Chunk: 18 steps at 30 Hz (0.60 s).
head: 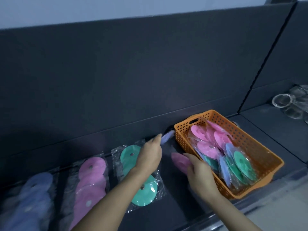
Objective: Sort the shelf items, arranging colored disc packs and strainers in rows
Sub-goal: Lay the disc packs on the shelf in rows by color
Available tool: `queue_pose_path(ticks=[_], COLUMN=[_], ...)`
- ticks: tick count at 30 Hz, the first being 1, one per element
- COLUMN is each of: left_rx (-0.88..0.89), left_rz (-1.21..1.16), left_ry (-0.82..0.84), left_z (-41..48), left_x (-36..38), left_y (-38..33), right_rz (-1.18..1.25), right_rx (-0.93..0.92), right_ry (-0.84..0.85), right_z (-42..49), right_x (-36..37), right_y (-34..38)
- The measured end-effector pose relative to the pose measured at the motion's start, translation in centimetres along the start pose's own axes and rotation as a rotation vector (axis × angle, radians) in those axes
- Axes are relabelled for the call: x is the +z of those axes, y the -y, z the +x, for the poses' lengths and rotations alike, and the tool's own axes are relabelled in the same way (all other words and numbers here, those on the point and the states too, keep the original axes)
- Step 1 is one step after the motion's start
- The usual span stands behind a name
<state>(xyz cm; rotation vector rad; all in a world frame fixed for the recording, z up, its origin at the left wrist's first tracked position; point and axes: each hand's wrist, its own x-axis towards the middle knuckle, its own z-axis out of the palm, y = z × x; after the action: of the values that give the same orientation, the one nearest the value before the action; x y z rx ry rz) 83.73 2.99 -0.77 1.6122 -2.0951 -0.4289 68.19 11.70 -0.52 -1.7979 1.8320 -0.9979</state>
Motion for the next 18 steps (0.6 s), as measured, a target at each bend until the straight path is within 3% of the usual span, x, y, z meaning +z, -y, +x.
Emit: queue_pose_path(ticks=[6,10,15,18], left_rx=[-0.231,-0.431,-0.575,-0.638], left_rz=[-0.388,-0.782,-1.342,-1.525], left_ry=[-0.240,-0.323,-0.273,-0.313], left_z=[-3.8,-5.9,-8.8,-10.5], left_x=[-2.0,-3.2,-5.3,-6.2], left_y=[0.1,-0.6,-1.2,-0.3], right_rz=[0.090,0.118,0.068,-0.030], right_rx=[-0.079,-0.219,-0.562,-0.762], right_ry=[-0.110,-0.170,0.018,0.080], right_z=[0.8,0.4,-0.5,-1.2], right_x=[0.5,1.3,3.0,3.9], right_y=[1.5,3.1,4.0,3.9])
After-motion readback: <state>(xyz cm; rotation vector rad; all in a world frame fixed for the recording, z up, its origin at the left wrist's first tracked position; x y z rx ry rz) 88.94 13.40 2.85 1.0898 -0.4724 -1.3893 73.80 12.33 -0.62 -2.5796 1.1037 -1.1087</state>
